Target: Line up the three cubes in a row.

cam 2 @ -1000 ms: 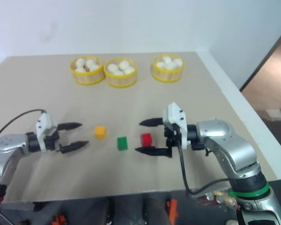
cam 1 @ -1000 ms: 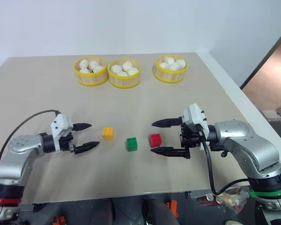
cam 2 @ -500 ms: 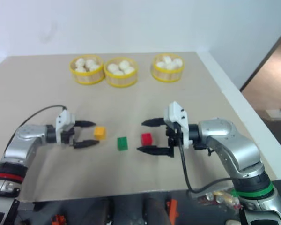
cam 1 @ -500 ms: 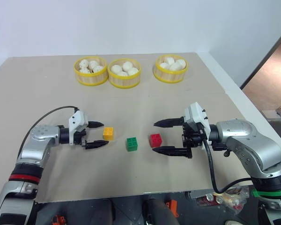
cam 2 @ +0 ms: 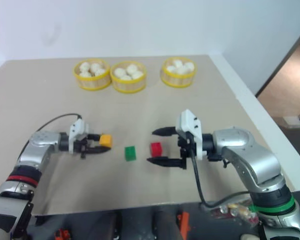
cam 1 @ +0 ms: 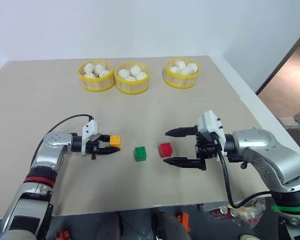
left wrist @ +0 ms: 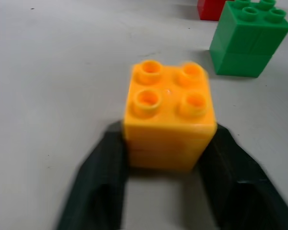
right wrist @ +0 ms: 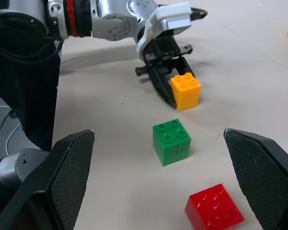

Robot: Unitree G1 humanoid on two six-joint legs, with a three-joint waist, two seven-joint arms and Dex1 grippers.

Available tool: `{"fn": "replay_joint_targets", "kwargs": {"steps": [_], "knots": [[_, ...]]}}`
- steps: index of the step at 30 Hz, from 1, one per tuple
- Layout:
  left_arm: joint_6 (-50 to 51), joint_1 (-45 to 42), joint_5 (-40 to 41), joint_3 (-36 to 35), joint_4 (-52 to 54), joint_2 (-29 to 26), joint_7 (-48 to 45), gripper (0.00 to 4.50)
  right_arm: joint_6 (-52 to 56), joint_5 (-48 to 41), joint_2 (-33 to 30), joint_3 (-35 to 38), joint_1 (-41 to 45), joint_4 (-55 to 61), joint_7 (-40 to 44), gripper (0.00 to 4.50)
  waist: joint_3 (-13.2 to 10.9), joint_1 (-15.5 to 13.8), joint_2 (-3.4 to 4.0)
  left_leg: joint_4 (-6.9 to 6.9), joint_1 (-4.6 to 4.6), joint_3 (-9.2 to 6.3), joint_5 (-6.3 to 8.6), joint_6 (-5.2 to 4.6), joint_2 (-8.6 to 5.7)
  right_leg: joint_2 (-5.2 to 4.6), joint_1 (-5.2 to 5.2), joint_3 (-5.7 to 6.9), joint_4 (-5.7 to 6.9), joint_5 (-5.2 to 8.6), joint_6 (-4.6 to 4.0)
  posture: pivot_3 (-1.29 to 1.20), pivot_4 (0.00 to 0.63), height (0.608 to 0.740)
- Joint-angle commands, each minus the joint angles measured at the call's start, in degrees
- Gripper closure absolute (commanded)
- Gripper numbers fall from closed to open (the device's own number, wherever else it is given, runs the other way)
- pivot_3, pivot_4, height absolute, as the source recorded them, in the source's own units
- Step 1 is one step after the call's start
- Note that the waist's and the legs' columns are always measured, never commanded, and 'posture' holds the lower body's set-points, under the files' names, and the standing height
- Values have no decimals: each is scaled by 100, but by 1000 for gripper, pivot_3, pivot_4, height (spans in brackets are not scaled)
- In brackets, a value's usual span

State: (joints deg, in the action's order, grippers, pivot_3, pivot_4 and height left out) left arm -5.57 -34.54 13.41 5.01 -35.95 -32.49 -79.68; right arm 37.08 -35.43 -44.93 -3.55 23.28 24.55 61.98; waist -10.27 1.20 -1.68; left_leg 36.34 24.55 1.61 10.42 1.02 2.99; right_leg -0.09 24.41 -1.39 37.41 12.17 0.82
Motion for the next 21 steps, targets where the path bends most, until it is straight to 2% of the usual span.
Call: {"fn": "replay_joint_targets", "kwargs": {"steps": [1, 7, 14, 21], "knots": [[-179, -145, 0, -51, -56, -16, -160, 3194, -70, -74, -84, 232, 6, 197, -20, 0, 0, 3, 0, 0, 0, 1, 0, 0, 0, 0, 0, -1, 0, 0, 1, 0, 150, 740], [6, 0, 129, -150, 448, -198, -198, 3194, -127, -65, -104, 236, 3, 141, 16, 0, 0, 2, 0, 2, 1, 0, 0, 0, 0, 0, 0, 0, 0, -1, 2, 0, 150, 740], [651, 1143, 545, -273, 2371, -604, -125, 3194, -161, -89, -64, 226, 56, 51, 21, 0, 0, 5, 0, -1, -2, 1, 2, 1, 9, 3, 2, -2, 4, 5, -1, 0, 150, 740], [926, 1675, 555, -240, 3028, -575, 220, 3194, -182, -70, -6, 141, 144, -20, 48, 0, 0, -3, 0, 9, -3, 1, 1, 1, 8, -1, -2, 0, 5, 15, -25, 0, 150, 740]]}}
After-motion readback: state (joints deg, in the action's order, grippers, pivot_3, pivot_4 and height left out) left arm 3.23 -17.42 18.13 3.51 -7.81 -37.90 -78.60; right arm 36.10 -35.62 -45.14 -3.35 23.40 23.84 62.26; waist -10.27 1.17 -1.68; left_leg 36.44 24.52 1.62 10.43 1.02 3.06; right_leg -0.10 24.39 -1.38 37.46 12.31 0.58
